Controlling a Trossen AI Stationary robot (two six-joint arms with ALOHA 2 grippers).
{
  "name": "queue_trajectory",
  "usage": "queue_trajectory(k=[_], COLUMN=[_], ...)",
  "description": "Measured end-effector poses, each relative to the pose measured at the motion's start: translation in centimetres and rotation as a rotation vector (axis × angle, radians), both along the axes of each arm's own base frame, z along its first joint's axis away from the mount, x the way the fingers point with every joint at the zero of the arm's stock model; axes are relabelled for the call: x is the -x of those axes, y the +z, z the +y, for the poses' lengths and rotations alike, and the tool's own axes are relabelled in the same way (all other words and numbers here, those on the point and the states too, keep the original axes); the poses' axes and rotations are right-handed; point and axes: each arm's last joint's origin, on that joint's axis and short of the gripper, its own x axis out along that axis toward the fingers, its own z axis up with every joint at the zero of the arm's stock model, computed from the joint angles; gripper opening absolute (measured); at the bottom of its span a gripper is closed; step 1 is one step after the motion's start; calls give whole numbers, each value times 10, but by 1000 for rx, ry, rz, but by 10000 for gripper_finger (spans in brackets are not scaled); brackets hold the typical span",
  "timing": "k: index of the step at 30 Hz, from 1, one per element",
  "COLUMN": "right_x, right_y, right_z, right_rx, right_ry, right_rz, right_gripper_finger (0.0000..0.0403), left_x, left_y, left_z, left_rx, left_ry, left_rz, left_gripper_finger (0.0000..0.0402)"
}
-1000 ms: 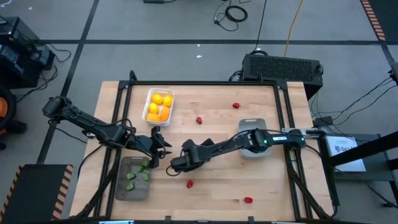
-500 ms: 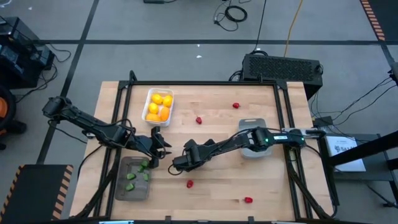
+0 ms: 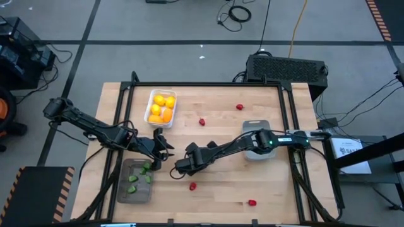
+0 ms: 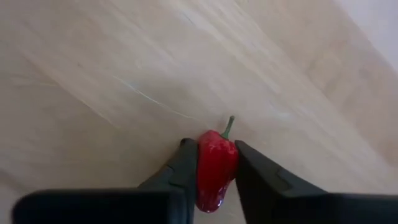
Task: Sort produce into baskets
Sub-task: Put the middle left red chili pepper into the gray bin
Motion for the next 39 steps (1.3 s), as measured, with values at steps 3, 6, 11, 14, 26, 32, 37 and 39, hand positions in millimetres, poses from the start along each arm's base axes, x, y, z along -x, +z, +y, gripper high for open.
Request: queue_trajectory(k=[3, 6, 11, 14, 26, 32, 37, 39], right_x=[5, 17, 39, 46, 117, 187, 211, 218], right_y=[12, 37, 72, 99, 151, 124, 96, 87], right_z=[1, 1, -2, -6, -56, -85, -87, -85], right_rx=[25, 70, 102, 105, 135, 44, 8, -7], right_ry=[37, 55, 44, 86, 126, -106, -142, -155], right_rz=[24, 56, 116, 65, 109, 151, 19, 14], right_gripper_finger=[54, 49, 63, 65, 64, 64, 69, 80], left_x=[0, 0, 0, 0, 0, 0, 0, -1], left_y=[0, 0, 0, 0, 0, 0, 1, 2], left_z=[0, 0, 0, 0, -1, -1, 0, -1], left_rx=[-3, -3, -2, -1, 3, -1, -27, -24], left_ry=[3, 3, 4, 4, -9, -11, 19, 22], left_rz=[-1, -1, -3, -6, 2, 0, -17, -27], left_gripper_finger=[144, 144, 144, 144, 144, 144, 144, 144])
